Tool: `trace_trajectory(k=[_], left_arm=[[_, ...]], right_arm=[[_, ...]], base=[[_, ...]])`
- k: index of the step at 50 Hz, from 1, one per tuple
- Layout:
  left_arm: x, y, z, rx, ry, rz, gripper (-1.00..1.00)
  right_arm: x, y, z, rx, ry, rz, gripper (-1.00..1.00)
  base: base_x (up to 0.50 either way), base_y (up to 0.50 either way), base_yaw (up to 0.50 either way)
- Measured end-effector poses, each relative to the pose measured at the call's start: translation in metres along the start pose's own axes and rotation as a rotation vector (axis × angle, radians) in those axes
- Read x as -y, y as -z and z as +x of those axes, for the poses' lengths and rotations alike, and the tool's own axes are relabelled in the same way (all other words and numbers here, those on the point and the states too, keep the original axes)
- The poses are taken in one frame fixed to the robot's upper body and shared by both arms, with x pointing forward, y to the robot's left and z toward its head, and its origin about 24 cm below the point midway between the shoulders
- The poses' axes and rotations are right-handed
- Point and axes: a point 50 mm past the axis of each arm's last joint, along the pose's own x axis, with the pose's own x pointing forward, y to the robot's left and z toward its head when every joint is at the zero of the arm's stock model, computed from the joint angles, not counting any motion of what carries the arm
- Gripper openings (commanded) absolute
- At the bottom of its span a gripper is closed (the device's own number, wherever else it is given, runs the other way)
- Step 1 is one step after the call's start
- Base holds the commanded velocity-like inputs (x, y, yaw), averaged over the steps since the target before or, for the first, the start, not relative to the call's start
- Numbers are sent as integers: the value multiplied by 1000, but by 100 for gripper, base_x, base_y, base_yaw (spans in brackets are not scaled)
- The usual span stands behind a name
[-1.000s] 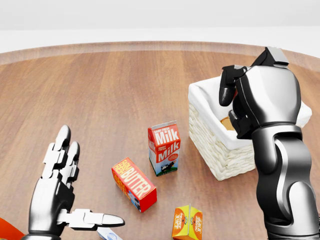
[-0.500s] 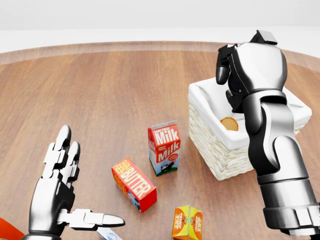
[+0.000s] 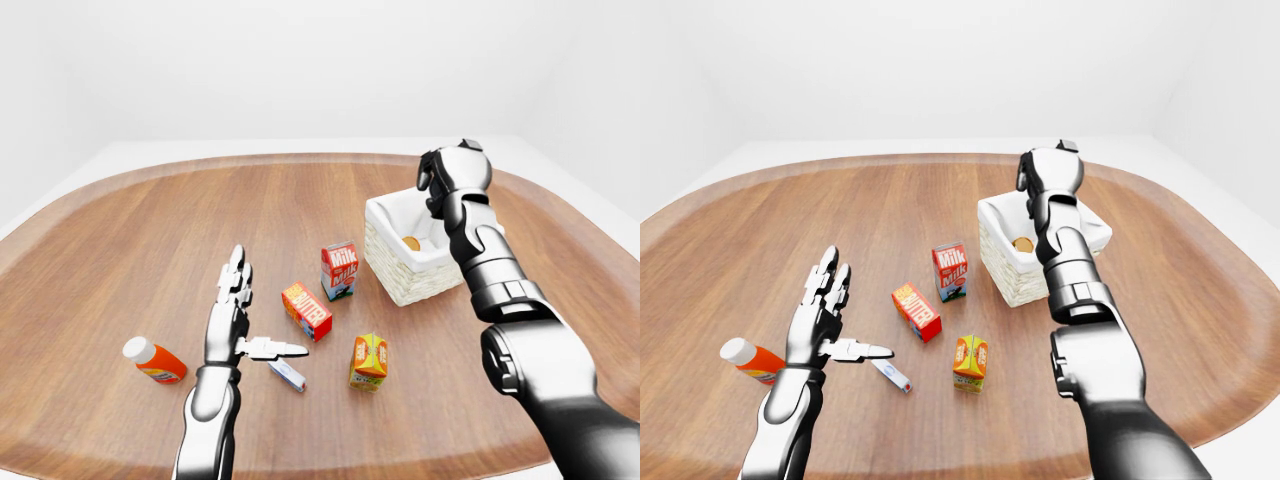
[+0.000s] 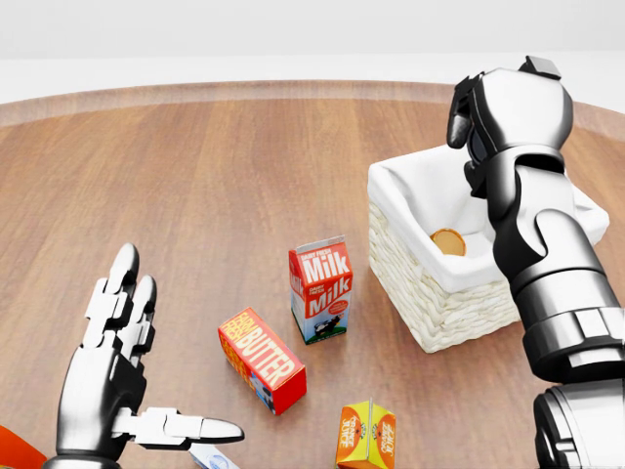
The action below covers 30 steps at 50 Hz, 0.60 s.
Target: Pick up the alphabet soup and the tomato sauce, and put them in the basket.
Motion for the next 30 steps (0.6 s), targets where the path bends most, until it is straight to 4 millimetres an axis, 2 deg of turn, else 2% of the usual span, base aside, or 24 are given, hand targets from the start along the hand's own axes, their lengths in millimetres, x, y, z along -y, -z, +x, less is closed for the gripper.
trace_trajectory(k=[16,30], left_arm=[[0,0,0,-1,0,0,100],[0,1,0,-2,1,-1,100]], right_arm=[[-1,-1,10,-39,-29,-22,-100],[-6,5,10,-73,-62,-27,-100]], base=[[0,0,0],[0,0,0]])
